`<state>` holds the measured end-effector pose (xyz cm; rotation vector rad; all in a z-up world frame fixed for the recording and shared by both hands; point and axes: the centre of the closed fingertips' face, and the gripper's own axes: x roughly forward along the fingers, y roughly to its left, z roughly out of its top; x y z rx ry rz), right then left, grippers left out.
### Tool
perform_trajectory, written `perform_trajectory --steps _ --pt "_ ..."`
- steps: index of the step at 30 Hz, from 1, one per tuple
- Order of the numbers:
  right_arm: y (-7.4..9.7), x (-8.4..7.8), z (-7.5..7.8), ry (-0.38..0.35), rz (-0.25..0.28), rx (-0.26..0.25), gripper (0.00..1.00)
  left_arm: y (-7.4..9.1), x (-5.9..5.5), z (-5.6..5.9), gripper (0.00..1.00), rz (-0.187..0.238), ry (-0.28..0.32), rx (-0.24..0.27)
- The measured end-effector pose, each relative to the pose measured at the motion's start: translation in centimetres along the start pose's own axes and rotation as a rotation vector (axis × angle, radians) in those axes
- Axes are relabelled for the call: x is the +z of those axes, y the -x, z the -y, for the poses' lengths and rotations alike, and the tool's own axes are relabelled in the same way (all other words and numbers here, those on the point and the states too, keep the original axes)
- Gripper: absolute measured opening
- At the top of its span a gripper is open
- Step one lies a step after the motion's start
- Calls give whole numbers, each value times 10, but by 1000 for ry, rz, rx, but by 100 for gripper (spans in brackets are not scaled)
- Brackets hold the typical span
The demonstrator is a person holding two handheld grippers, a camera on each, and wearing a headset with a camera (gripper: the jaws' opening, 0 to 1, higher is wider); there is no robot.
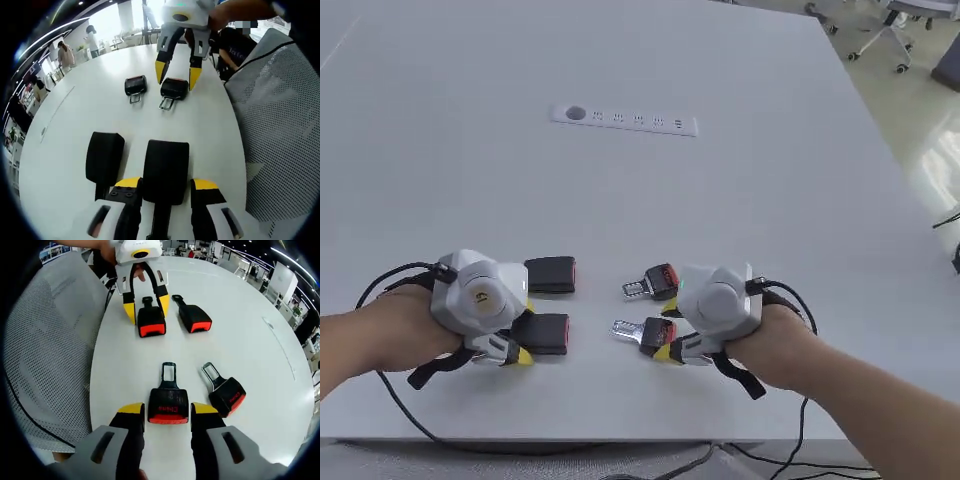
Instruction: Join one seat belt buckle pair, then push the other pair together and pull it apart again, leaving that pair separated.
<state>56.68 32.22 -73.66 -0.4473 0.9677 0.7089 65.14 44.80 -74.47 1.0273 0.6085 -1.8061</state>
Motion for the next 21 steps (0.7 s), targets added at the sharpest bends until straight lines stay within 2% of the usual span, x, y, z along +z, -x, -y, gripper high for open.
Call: perform_trajectory --steps 8,13,17,18,21 --pt "-7 -4 1 19 -34 42 33 -2 2 0 36 -3 -8 -12" --pt "-7 -5 0 73 -60 67 33 -1 2 1 35 -10 -8 -12" --pt "-10 -8 -1 119 -76 82 34 -1 1 1 34 -9 19 -5" --pt "-9 -8 0 91 -74 86 34 -1 1 1 34 -8 23 -4" --pt "-10 -8 0 89 -70 93 34 -1 0 2 34 -3 26 -3"
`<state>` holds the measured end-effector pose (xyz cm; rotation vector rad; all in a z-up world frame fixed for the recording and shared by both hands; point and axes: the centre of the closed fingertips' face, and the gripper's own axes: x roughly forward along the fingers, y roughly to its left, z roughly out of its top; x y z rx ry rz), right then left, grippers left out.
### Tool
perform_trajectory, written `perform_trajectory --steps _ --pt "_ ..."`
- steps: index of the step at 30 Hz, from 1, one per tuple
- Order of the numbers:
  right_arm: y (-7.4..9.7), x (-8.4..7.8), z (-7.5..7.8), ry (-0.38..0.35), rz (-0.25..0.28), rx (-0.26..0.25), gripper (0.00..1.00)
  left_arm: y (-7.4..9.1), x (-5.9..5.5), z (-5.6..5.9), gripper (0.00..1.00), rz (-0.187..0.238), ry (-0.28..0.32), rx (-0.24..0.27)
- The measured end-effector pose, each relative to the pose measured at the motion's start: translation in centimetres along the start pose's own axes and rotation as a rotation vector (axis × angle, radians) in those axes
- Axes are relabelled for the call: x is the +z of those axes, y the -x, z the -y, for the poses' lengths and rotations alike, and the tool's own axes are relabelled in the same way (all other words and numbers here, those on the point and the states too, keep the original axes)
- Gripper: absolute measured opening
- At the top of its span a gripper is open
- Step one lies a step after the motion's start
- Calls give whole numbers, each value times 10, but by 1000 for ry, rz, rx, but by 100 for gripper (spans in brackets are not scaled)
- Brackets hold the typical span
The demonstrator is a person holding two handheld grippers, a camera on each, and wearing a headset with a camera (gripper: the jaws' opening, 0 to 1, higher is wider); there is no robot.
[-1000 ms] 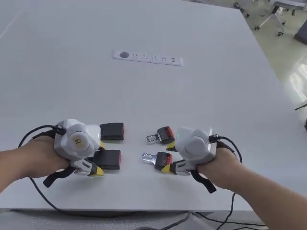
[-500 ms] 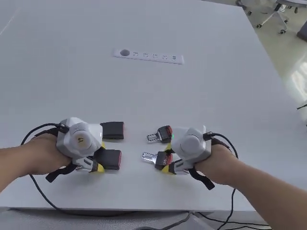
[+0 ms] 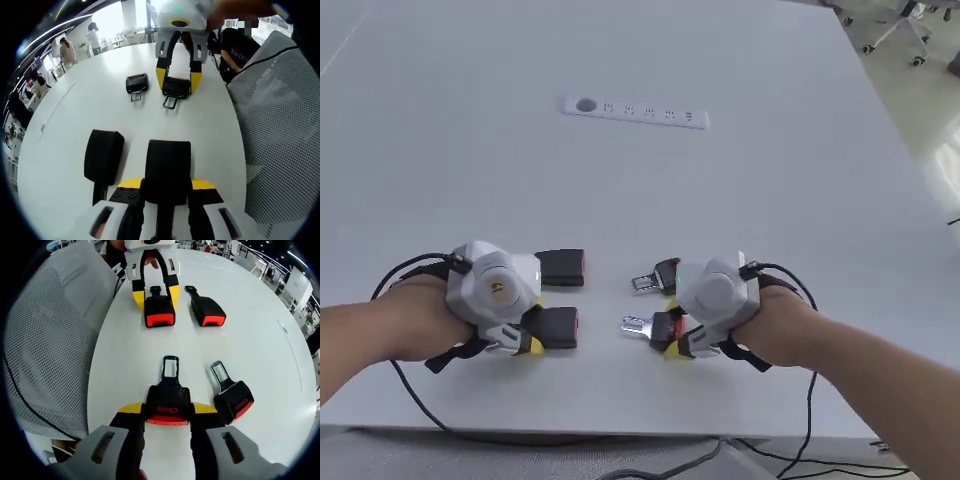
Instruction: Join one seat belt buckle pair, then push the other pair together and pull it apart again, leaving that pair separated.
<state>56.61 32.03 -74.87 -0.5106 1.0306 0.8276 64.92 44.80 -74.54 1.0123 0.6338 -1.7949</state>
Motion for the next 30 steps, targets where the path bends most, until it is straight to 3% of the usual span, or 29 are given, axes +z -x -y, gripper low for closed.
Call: perform_trajectory --steps 13,30 --pt "-1 3 -3 26 -14 14 33 0 0 1 33 -5 -11 -6" --pt "-17 34 -7 53 26 32 33 0 1 1 33 -11 -27 -13"
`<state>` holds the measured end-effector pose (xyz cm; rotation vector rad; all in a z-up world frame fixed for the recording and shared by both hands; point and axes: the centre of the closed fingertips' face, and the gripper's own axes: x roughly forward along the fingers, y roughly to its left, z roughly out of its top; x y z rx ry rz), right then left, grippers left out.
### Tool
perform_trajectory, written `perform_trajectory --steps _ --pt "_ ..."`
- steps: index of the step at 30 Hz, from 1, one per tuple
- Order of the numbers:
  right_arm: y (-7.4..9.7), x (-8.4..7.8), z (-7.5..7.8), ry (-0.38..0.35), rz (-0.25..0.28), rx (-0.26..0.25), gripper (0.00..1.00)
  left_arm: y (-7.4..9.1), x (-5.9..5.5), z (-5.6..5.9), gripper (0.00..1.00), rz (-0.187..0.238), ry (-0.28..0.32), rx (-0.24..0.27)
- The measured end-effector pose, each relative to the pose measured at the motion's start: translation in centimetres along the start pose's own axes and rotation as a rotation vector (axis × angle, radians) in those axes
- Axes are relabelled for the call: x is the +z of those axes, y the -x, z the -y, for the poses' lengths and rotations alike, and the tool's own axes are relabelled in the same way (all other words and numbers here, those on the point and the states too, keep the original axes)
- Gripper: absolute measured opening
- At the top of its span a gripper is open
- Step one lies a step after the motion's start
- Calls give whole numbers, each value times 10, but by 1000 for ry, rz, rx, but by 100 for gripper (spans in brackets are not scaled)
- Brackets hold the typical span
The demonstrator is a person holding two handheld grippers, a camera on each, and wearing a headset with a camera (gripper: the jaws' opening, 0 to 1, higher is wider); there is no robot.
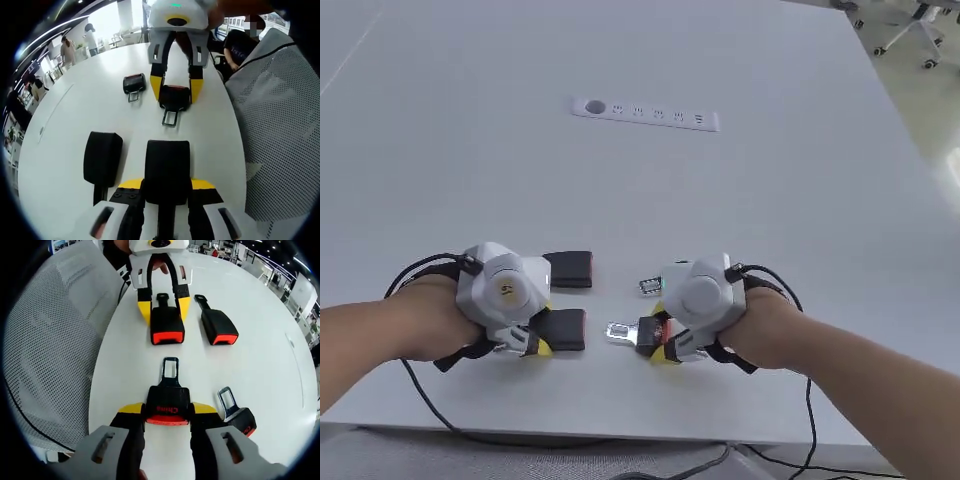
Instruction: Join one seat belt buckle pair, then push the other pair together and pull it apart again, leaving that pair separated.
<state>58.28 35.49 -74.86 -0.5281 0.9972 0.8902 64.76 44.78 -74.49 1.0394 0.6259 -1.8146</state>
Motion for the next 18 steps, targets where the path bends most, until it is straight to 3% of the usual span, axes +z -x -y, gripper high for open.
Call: perform_trajectory --steps 9,14,18 --pt "-10 20 -2 13 33 2 33 -1 0 0 33 -9 -14 -18" --pt "-11 25 -3 39 25 4 33 -1 0 0 33 -13 -14 -21" --pt "-8 39 -3 39 62 1 33 -1 0 0 33 -16 -16 -26"
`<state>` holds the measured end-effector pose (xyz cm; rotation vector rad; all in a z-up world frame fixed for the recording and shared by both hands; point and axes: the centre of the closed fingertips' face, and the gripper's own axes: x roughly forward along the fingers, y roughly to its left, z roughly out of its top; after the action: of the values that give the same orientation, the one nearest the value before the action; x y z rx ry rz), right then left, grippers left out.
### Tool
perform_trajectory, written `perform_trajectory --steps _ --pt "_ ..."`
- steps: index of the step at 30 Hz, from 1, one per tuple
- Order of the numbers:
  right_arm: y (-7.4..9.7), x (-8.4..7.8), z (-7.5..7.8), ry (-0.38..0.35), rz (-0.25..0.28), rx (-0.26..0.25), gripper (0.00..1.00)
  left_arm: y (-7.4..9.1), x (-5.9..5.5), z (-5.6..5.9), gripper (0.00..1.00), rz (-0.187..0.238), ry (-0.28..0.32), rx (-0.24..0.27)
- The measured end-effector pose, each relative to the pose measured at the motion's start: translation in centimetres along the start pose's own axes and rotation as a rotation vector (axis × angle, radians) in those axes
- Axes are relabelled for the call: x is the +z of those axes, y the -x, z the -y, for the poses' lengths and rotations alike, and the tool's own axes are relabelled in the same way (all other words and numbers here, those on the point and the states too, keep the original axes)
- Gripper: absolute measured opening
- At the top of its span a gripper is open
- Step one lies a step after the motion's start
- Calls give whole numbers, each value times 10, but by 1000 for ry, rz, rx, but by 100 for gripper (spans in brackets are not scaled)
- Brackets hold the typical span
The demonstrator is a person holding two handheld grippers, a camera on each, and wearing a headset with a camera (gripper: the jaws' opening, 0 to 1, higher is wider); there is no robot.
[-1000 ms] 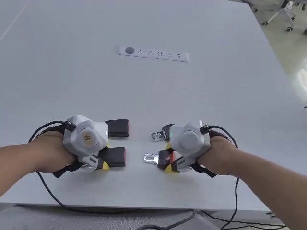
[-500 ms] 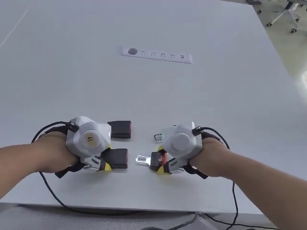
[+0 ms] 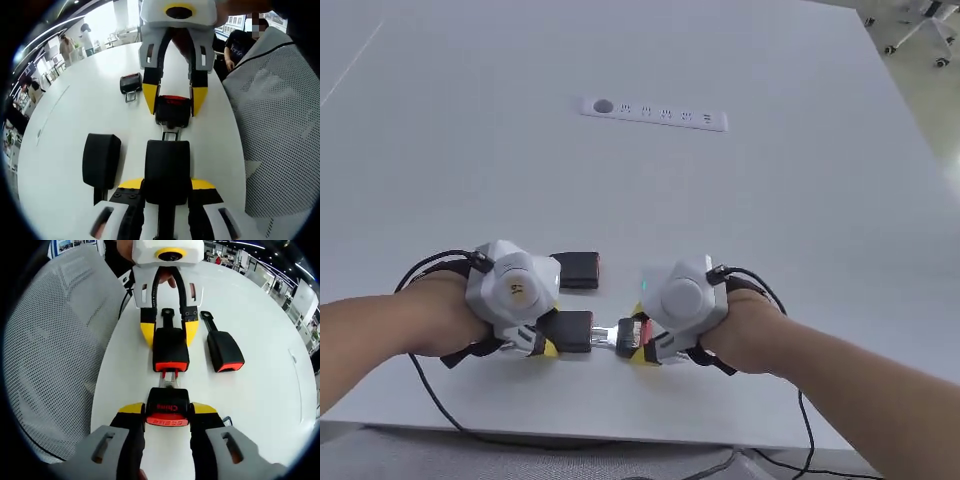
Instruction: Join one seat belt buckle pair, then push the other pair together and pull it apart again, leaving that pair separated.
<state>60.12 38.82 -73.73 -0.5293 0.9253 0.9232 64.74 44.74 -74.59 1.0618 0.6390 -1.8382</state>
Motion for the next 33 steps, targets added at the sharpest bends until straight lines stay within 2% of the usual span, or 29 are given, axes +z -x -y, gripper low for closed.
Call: perform_trajectory --steps 1,6,17,26,33 --pt "-3 0 1 27 -19 -2 33 0 0 0 33 0 -1 -1" --pt "-9 -2 1 16 -34 6 33 0 0 -1 33 2 -2 0" --pt "-9 -4 2 20 -46 16 32 -1 1 -1 33 6 -20 -12" --pt "-10 -2 2 -6 -45 7 32 -1 0 0 33 1 -28 -19" --pt "-11 1 2 7 -49 6 31 -1 0 0 33 -5 -54 -30"
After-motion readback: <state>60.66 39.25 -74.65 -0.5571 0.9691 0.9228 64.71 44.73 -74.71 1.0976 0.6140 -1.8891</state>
